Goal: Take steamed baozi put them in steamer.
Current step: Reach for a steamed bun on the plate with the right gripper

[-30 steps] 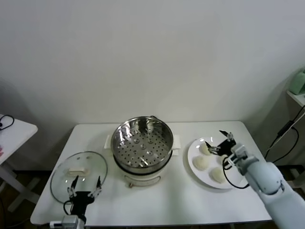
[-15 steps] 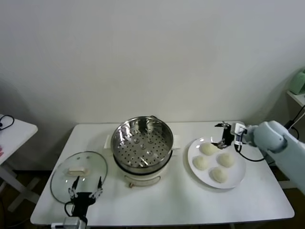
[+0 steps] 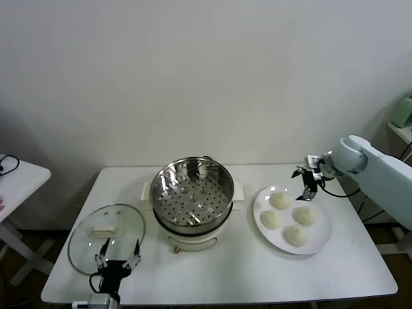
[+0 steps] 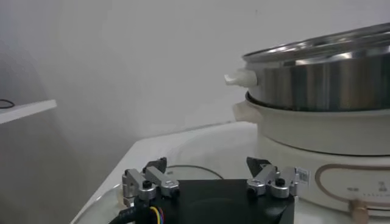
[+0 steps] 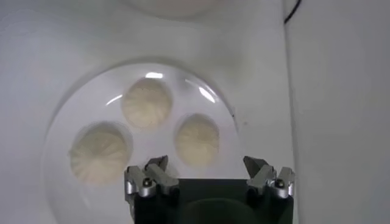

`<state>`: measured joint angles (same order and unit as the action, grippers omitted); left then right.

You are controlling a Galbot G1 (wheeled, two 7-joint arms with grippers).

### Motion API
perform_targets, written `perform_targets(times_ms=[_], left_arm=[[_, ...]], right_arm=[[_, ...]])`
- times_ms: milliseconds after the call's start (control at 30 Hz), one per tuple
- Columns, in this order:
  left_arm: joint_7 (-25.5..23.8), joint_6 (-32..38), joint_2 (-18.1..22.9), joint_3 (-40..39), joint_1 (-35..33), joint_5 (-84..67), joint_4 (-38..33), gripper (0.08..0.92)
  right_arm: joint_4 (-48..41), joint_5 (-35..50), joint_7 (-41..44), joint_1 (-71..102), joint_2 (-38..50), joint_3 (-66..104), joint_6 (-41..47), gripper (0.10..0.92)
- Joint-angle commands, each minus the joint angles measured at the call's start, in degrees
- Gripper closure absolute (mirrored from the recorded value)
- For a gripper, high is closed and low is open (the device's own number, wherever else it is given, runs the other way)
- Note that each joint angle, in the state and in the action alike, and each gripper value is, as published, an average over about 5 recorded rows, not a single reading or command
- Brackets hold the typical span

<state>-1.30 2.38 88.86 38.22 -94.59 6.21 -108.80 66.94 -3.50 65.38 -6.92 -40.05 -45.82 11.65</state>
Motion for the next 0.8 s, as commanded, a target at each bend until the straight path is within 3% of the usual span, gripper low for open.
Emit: perform_targets(times_ms=[33,800], left_arm=[[0.0,0.0,0.1,0.1,0.0,0.3,0.2,0.177],[0.2,-0.3,-0.1,1.2,0.9,1.1,2.3,0.177]], right_arm=[[-7.6,-1.1,4.1,-6.5,-4.3,-8.2,-2.3,0.203],[-19.1,-6.3,2.2,5.8,-13.4,6.4,-2.9,0.203]])
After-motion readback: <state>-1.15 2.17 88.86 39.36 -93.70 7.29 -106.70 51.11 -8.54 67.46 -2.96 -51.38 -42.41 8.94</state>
